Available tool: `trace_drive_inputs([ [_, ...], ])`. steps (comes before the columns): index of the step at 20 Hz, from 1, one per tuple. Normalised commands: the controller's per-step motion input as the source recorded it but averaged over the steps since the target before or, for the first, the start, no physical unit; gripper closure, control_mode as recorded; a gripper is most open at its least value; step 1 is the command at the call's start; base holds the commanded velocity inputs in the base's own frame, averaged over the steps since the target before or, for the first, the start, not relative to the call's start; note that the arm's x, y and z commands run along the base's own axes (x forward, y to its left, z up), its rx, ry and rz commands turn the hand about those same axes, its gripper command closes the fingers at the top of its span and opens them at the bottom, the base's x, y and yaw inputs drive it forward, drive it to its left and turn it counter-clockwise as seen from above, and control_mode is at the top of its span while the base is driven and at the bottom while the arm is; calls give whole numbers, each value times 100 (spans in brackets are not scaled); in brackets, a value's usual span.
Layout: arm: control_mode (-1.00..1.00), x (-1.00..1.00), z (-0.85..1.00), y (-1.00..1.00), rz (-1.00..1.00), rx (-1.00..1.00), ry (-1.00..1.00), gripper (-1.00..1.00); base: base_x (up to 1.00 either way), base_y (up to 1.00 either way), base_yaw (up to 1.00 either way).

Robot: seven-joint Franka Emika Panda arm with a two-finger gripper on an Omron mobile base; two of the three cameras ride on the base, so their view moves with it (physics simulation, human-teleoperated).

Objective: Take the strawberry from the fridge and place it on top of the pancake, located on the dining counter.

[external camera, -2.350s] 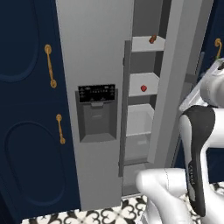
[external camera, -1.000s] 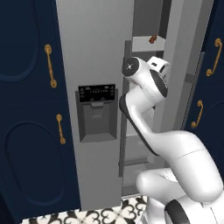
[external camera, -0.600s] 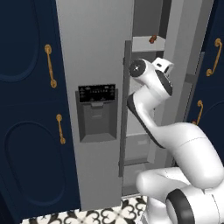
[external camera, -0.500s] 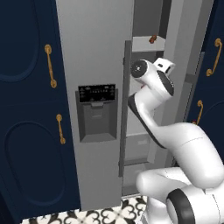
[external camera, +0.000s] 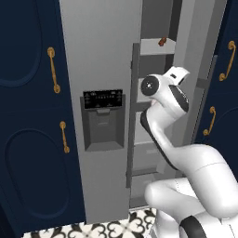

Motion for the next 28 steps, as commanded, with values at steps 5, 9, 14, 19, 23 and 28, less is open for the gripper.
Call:
trace_drive_inputs([
  [5,-100,71,0,59,0,-5,8,-100,0,0,0],
  [9,-100,65,-3,11,0,-1,4,-100,0,0,0],
  [14,-100,28,-5,-35,0,0,-1,-100,0,0,0],
  [19,-100,-29,0,-90,0,0,-12,-100,0,0,0],
  [23,-100,-50,0,-94,-2,2,-13,-100,0,0,0],
  [28,-100,-43,0,-98,-6,4,-5,-100,0,0,0],
])
